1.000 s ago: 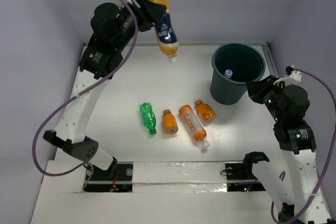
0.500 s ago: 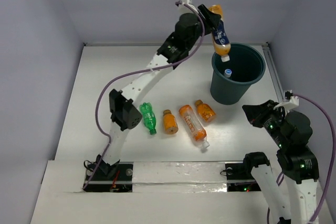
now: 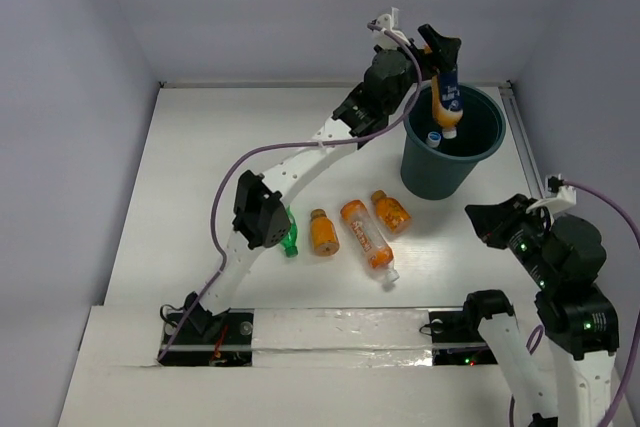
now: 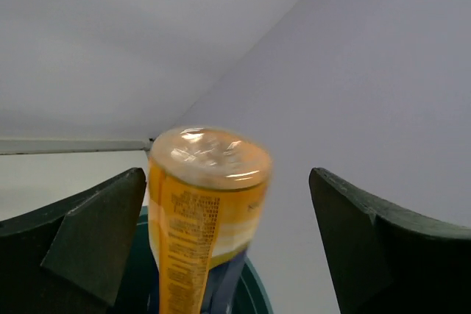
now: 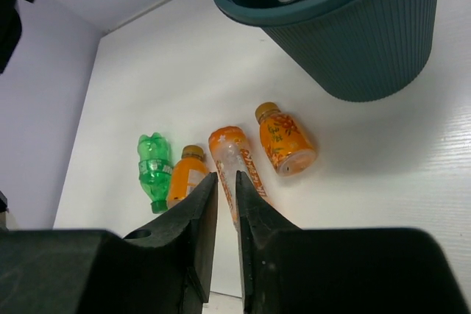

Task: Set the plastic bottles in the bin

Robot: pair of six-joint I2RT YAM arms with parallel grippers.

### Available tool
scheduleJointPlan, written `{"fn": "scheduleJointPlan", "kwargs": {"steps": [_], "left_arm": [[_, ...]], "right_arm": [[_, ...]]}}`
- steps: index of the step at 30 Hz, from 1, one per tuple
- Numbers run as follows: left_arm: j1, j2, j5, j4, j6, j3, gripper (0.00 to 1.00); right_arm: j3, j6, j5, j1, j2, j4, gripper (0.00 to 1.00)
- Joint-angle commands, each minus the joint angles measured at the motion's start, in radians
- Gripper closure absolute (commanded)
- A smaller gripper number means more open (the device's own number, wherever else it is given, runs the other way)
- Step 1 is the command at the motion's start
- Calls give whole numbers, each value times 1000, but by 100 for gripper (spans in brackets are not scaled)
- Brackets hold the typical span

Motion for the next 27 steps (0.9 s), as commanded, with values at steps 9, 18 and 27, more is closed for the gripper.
{"fn": "scheduleJointPlan", "kwargs": {"steps": [9, 18, 27], "left_arm": [[0, -245, 25, -53, 262, -10, 6], [96, -777, -1, -291, 206, -675, 57], [280, -1230, 94, -479, -20, -1350, 69]], "right_arm": [[-19, -44, -198, 18, 122, 168, 57], [-90, -58, -153, 264, 330, 280, 95], [6, -61, 90, 558, 665, 337, 53]]}}
